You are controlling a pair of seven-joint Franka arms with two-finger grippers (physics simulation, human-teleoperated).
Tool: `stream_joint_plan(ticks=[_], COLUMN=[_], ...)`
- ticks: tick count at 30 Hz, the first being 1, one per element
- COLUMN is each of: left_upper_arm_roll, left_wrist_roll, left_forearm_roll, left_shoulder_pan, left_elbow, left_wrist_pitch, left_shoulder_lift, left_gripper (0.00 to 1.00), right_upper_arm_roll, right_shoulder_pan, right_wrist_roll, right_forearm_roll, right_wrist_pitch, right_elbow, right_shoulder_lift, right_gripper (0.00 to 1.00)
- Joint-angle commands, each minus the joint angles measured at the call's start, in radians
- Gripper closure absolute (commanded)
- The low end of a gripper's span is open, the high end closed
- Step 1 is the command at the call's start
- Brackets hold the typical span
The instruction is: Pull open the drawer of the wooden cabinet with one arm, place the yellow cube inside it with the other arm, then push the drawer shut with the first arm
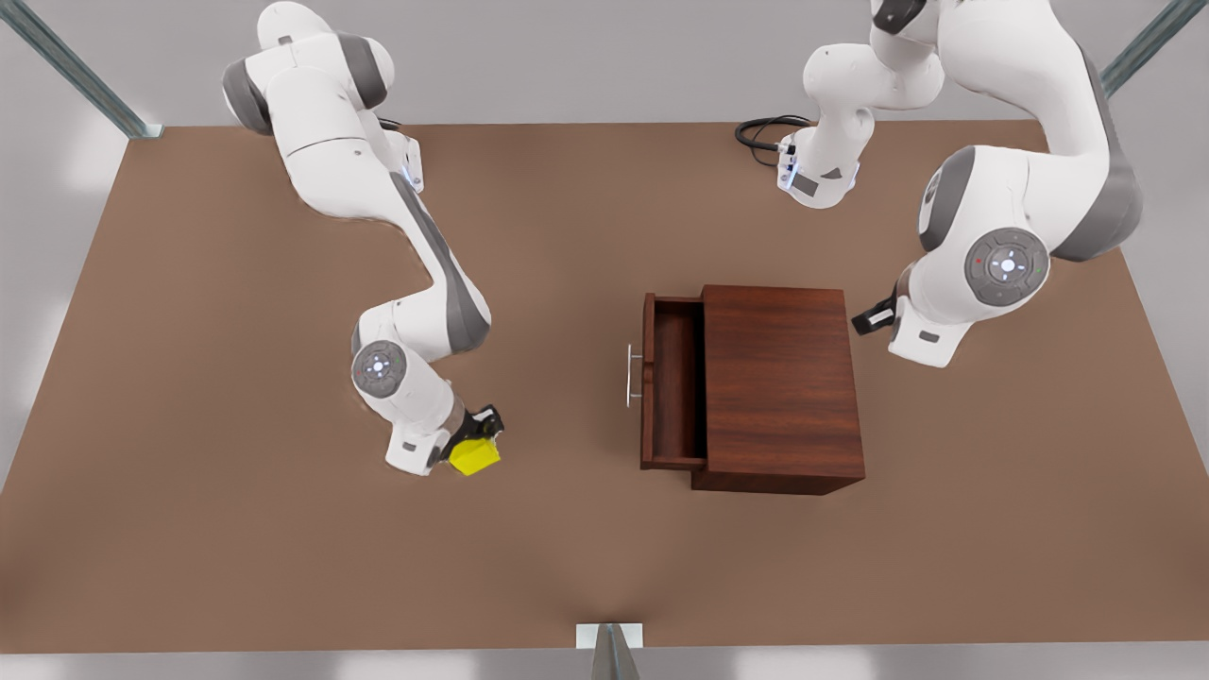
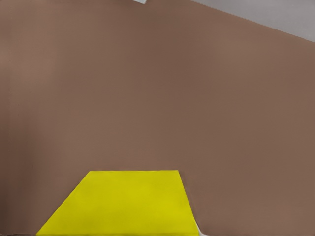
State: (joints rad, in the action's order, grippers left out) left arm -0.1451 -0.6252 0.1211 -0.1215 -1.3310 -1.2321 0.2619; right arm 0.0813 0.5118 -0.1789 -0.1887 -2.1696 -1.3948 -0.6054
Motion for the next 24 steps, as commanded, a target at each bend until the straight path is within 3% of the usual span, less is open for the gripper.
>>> stream_joint_plan(ticks=[1,6,10,24], left_upper_arm_roll=[-0.001,-0.001,0.001,0.004], left_wrist_roll=[0.614,0.614,0.614,0.608], left_forearm_roll=[-0.034,-0.029,-0.027,-0.027], left_shoulder_pan=[0.002,0.003,0.008,0.02], left_elbow=[-0.004,-0.002,-0.002,-0.002], left_wrist_pitch=[-0.015,-0.015,-0.012,-0.003], left_shoulder_lift=[-0.001,-0.004,-0.006,-0.004], left_gripper=[0.0,0.0,0.0,0.0], right_upper_arm_roll=[-0.002,-0.012,-0.054,-0.054], right_shoulder_pan=[0.079,0.223,0.264,0.344], right_wrist_roll=[-0.56,-0.905,-0.975,-0.961], right_forearm_roll=[0.043,0.032,0.029,0.032], right_wrist_pitch=[0.103,0.099,0.079,-0.003], right_elbow=[0.076,0.283,0.323,0.335], right_shoulder_lift=[-0.002,-0.06,-0.12,-0.203], right_gripper=[0.72,0.73,0.73,0.73])
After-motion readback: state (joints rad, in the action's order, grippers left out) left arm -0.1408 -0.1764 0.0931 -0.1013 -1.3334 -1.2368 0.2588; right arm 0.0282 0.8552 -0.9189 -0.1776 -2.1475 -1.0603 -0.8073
